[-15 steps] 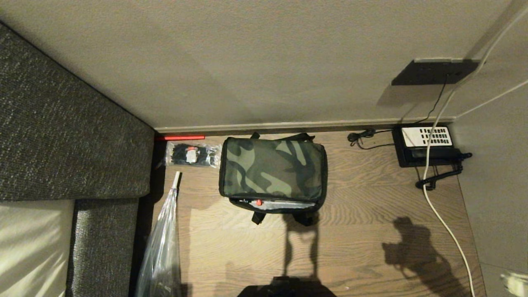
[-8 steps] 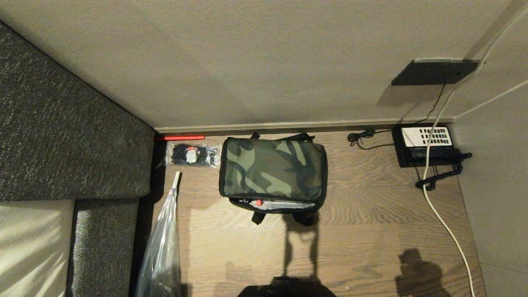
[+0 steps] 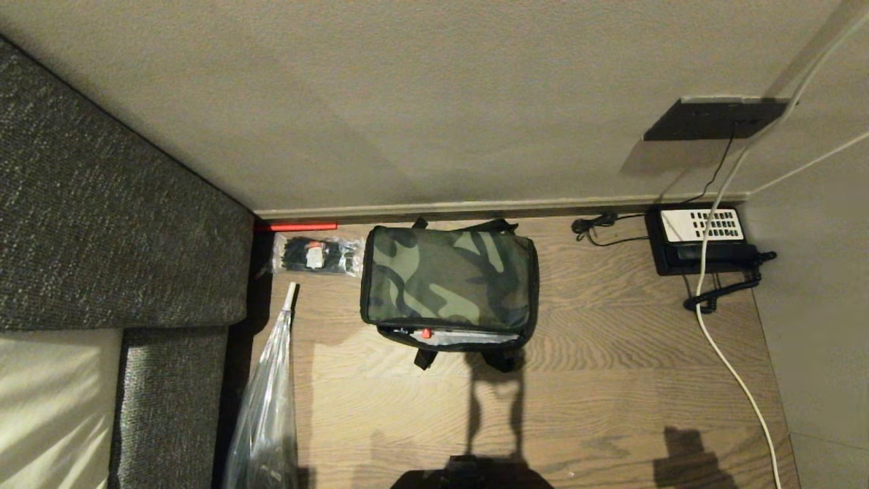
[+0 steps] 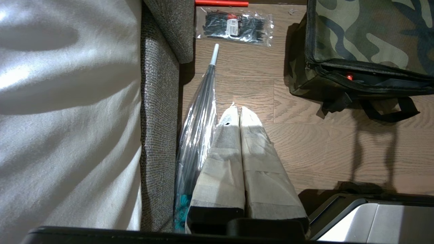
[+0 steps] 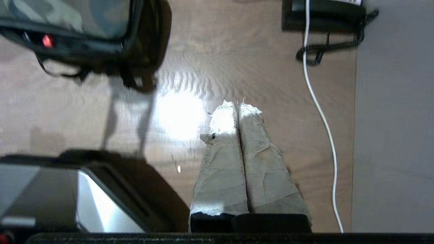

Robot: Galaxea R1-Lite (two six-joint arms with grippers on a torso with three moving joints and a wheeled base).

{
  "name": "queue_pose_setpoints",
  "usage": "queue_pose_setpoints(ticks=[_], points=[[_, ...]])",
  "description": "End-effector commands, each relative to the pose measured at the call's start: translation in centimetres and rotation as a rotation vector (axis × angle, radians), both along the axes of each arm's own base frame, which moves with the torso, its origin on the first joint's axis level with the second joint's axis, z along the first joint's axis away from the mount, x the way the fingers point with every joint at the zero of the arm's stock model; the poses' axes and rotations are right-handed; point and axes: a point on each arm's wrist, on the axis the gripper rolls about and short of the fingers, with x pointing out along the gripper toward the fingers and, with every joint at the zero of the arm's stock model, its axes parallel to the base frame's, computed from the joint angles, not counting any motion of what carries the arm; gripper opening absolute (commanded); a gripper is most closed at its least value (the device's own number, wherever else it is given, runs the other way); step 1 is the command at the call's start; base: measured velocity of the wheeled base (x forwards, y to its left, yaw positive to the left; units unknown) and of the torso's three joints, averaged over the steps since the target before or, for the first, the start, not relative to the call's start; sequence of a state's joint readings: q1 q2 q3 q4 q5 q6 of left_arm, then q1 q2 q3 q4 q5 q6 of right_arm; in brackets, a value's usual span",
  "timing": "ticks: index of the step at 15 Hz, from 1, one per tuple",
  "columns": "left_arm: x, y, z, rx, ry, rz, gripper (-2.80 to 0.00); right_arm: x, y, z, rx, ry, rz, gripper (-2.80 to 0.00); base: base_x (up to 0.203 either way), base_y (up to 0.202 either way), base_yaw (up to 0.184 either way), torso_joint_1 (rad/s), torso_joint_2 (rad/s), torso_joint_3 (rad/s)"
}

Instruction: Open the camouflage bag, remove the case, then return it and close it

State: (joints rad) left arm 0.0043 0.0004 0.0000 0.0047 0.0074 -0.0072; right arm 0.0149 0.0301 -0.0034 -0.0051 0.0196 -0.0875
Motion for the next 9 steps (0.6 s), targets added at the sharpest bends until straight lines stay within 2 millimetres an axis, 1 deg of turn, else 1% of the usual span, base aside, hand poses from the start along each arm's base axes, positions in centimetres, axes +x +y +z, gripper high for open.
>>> queue_pose_setpoints(ticks=[1, 9], points=[[0.01, 0.0, -0.09, -0.001, 0.001, 0.001, -2.8, -0.23, 0.0, -0.33, 0.011, -0.023, 0.001, -2.8, 0.0, 0.0, 0.0, 0.0, 0.0, 0.0], [0.01, 0.0, -0.09, -0.001, 0.001, 0.001, -2.8, -0.25, 0.0, -0.24, 0.013, -0.026, 0.001, -2.8, 0.0, 0.0, 0.0, 0.0, 0.0, 0.0]])
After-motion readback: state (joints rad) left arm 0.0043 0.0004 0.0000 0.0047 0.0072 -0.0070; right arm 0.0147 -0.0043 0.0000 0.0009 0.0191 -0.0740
